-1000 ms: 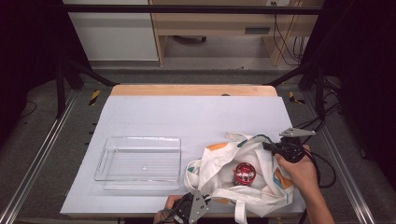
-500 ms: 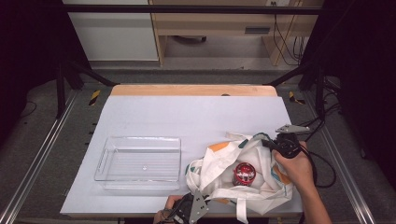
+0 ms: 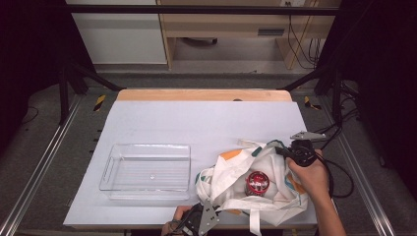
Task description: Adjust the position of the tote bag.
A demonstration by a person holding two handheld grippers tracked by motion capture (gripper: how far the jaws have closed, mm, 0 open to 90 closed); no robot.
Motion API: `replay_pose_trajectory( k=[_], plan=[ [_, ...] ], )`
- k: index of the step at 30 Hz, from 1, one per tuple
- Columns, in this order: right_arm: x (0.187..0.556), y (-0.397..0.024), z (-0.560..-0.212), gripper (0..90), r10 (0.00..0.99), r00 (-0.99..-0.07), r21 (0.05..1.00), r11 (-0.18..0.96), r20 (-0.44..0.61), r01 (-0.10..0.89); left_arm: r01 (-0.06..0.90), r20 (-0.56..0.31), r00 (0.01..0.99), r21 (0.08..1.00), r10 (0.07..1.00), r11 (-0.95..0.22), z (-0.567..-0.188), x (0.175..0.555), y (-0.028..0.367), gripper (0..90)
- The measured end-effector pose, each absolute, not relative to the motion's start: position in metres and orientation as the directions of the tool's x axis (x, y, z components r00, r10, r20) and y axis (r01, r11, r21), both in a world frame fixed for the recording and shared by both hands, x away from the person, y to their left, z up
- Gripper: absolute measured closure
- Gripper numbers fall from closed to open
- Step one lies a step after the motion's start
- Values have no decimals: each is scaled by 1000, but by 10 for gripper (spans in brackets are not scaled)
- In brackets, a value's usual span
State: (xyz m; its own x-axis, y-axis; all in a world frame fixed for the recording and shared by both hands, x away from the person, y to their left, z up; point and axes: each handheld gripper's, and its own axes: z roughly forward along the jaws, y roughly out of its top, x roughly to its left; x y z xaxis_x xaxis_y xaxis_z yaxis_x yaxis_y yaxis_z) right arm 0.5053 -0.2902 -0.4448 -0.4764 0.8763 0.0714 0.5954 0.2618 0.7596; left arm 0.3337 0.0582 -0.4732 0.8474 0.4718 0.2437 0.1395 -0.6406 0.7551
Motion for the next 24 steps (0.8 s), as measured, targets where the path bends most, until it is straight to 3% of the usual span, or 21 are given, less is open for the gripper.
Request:
replay_pose_trajectory(
  k=[10,24],
  plan=[
    [499,-284,-439,804,881,-473,764,285,29,579,157,198,854,784,482,-601,-470,335,60,834],
    [487,-284,-433,609,894,-449,785,282,-6,551,162,138,851,849,507,-502,-460,328,55,527]
  ],
)
